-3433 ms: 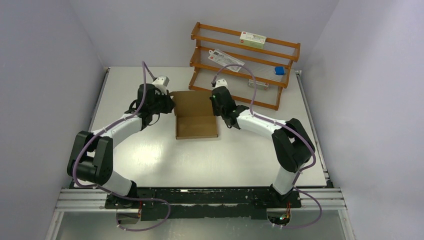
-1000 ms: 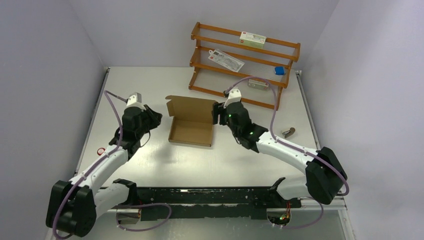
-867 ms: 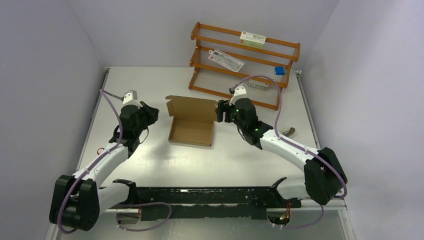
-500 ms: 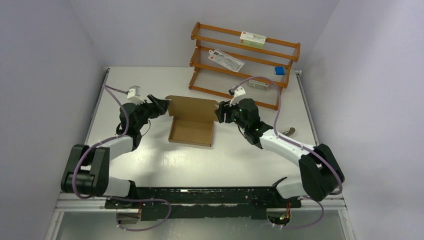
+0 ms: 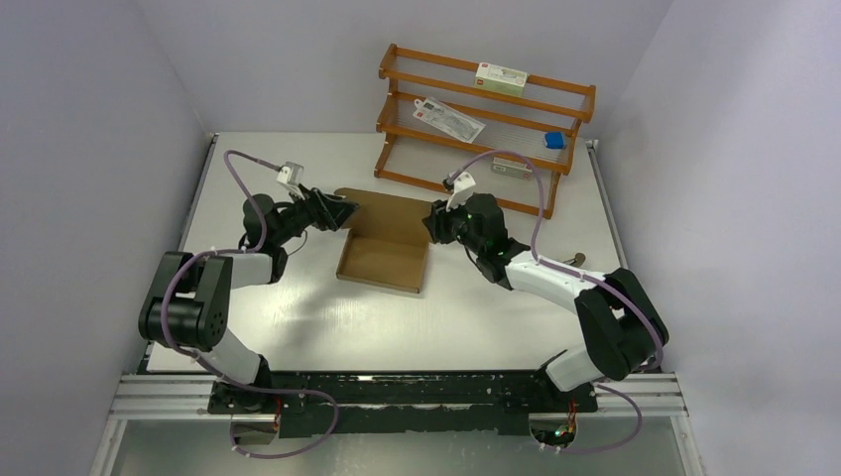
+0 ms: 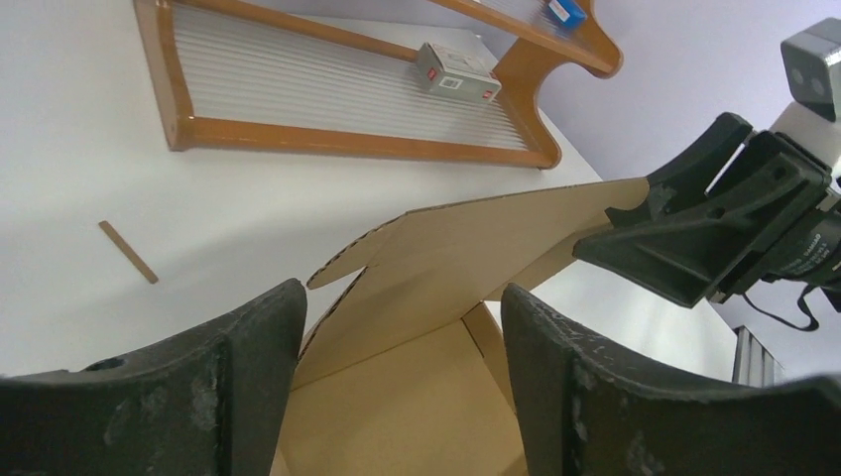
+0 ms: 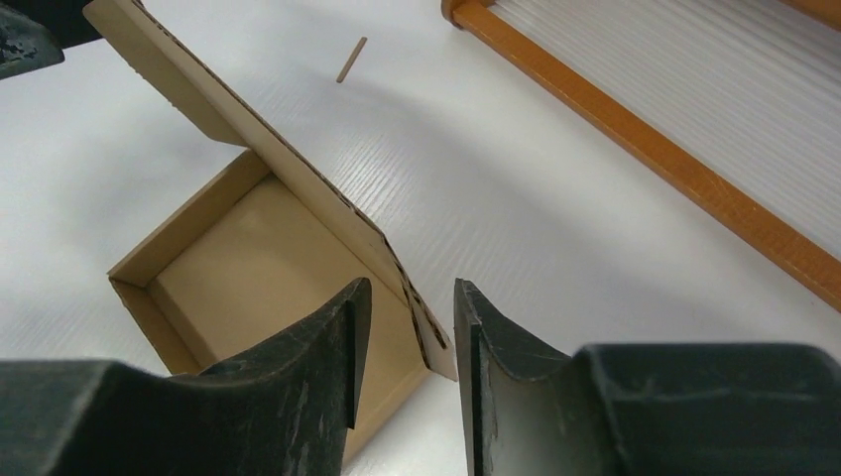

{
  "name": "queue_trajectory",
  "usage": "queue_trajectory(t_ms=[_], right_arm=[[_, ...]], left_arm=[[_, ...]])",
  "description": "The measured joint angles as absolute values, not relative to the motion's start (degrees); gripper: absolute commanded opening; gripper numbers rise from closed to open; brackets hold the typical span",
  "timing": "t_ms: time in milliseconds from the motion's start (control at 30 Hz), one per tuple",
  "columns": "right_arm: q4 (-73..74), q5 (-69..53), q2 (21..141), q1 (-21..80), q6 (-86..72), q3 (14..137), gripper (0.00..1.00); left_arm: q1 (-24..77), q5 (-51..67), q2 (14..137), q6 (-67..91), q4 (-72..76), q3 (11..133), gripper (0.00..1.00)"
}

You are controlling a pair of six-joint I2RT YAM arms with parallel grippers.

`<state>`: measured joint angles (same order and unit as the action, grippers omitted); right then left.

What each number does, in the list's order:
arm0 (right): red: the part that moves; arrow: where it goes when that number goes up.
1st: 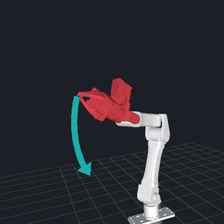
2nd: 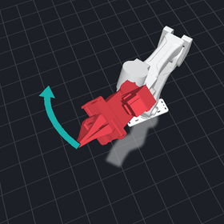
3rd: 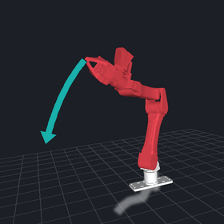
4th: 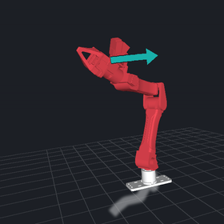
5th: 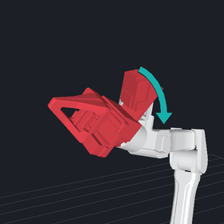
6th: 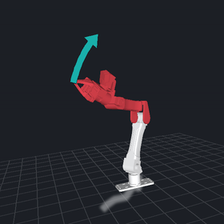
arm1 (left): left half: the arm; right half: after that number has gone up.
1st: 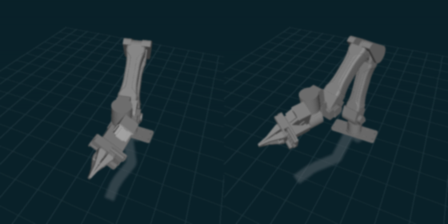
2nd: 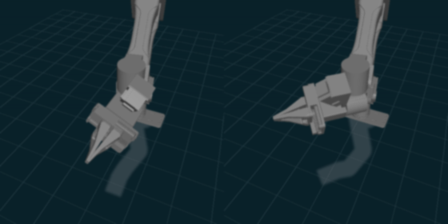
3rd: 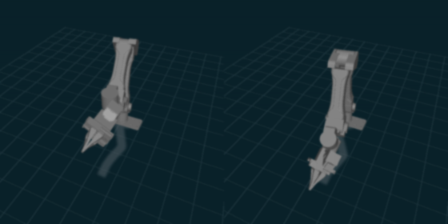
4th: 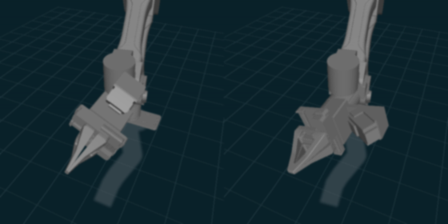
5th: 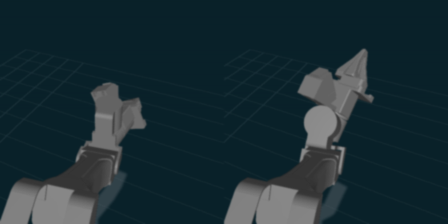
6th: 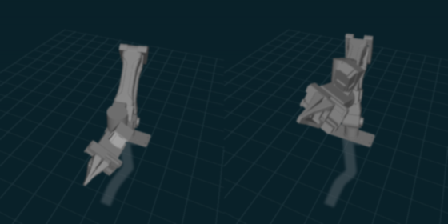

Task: Fold the paper box

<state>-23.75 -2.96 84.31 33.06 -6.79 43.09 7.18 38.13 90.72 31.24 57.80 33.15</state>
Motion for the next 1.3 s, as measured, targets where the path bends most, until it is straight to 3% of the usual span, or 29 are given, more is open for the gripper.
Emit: queue_trajectory(t_ms=[167, 300, 533, 967, 1300], right_arm=[[-24.45, -3.70, 85.08, 33.06, -6.39, 43.29, 0.28], [-24.62, -3.64, 85.14, 33.06, -6.04, 43.29, 0.20], [-25.28, -2.28, 85.73, 33.17, -5.04, 43.35, 0.12], [-27.55, 13.37, 87.31, 39.07, -5.76, 43.70, 0.14], [-31.88, 26.41, 89.38, 43.33, -10.26, 42.72, 0.42]], left_arm=[[7.16, 40.56, 92.09, 31.46, 60.23, 32.88, 0.58], [7.16, 41.23, 92.09, 31.22, 61.12, 32.10, 0.40], [7.03, 40.88, 91.88, 30.37, 63.20, 28.91, 0.18], [13.43, 24.84, 85.32, 26.63, 63.13, 22.76, 0.15], [19.33, 12.43, 84.53, 28.91, 67.22, 19.51, 0.19]])
